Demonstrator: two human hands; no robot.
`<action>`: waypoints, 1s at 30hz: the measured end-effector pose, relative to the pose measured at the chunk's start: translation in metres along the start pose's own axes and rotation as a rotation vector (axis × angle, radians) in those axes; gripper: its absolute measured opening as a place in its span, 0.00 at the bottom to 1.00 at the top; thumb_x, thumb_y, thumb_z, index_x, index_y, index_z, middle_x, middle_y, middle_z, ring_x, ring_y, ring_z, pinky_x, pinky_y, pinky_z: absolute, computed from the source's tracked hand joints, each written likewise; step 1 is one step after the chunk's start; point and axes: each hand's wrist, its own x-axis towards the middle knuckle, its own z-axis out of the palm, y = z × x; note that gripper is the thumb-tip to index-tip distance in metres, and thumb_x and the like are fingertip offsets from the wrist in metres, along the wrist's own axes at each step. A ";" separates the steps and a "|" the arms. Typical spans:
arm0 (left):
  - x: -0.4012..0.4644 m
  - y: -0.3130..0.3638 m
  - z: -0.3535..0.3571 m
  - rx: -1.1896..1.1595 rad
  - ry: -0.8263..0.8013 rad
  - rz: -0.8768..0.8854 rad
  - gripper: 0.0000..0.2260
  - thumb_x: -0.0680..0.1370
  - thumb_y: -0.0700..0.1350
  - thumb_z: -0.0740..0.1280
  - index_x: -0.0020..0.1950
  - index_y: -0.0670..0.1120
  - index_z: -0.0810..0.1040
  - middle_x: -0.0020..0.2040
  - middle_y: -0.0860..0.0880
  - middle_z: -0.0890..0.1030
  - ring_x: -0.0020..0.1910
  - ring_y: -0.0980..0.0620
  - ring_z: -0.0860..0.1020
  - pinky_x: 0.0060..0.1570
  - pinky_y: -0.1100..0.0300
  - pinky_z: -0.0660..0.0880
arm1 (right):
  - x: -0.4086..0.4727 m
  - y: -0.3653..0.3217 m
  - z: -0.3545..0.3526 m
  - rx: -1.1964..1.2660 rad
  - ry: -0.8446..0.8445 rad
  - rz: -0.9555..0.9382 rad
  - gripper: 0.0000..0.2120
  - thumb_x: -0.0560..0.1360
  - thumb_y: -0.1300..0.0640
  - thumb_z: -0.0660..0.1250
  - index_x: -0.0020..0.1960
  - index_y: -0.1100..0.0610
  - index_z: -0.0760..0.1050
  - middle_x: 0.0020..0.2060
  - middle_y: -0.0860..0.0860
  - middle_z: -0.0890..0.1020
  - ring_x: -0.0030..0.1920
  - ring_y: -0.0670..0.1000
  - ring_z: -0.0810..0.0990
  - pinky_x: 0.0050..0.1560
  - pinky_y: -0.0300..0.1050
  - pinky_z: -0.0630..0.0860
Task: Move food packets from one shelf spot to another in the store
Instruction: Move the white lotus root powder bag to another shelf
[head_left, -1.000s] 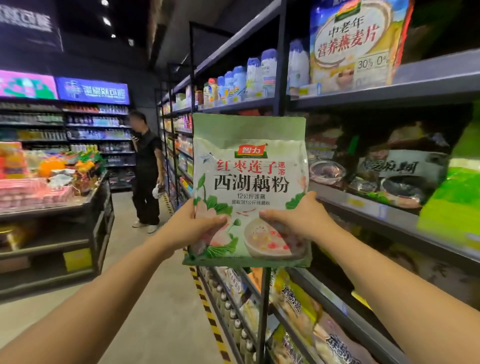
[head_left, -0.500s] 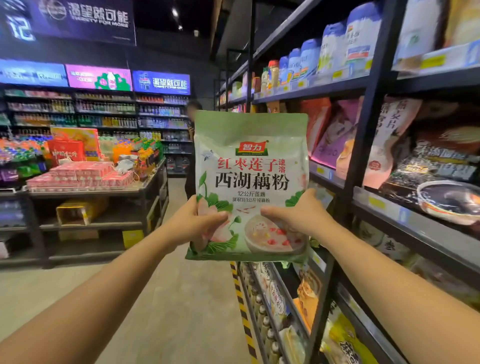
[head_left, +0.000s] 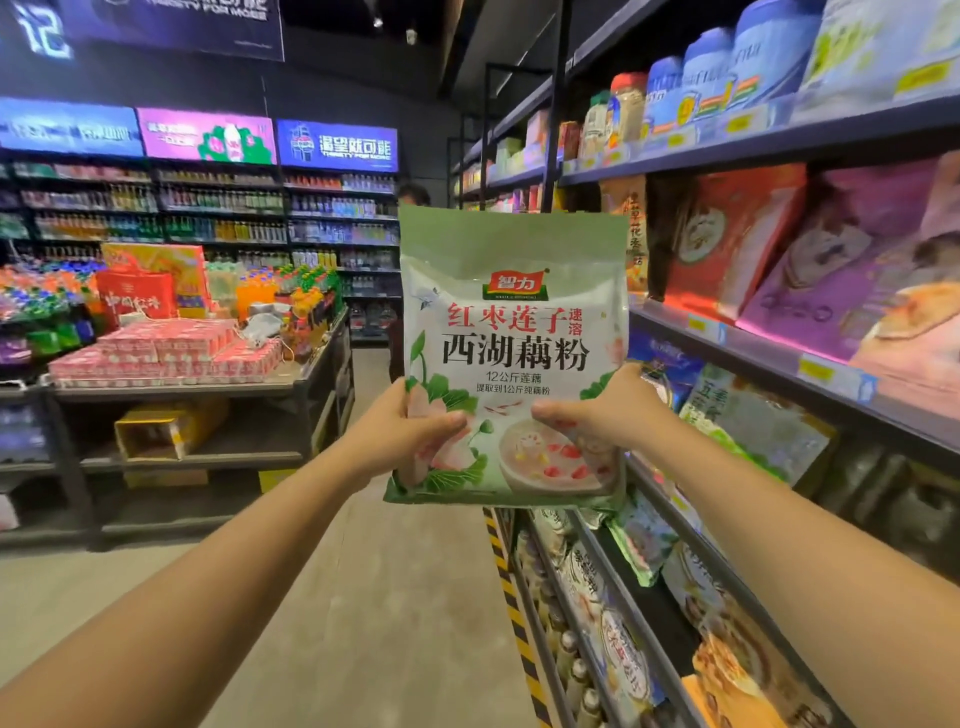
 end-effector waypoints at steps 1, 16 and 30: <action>0.015 -0.005 -0.006 -0.001 -0.007 -0.004 0.23 0.76 0.47 0.77 0.68 0.49 0.73 0.59 0.52 0.85 0.56 0.52 0.85 0.60 0.49 0.81 | 0.013 -0.002 0.007 0.001 0.002 0.003 0.74 0.41 0.24 0.81 0.74 0.64 0.61 0.60 0.53 0.82 0.59 0.56 0.82 0.61 0.52 0.80; 0.253 -0.097 -0.031 0.030 -0.106 -0.056 0.25 0.75 0.49 0.78 0.68 0.48 0.73 0.61 0.51 0.85 0.57 0.50 0.85 0.61 0.46 0.80 | 0.219 0.017 0.095 -0.020 0.093 0.144 0.63 0.56 0.31 0.83 0.76 0.65 0.61 0.68 0.59 0.77 0.66 0.61 0.78 0.64 0.55 0.78; 0.514 -0.147 -0.012 0.005 -0.166 -0.003 0.25 0.71 0.55 0.80 0.63 0.57 0.73 0.57 0.57 0.85 0.52 0.57 0.86 0.53 0.53 0.83 | 0.447 0.042 0.111 -0.042 0.159 0.218 0.69 0.55 0.29 0.82 0.77 0.66 0.52 0.72 0.60 0.73 0.69 0.62 0.75 0.56 0.51 0.74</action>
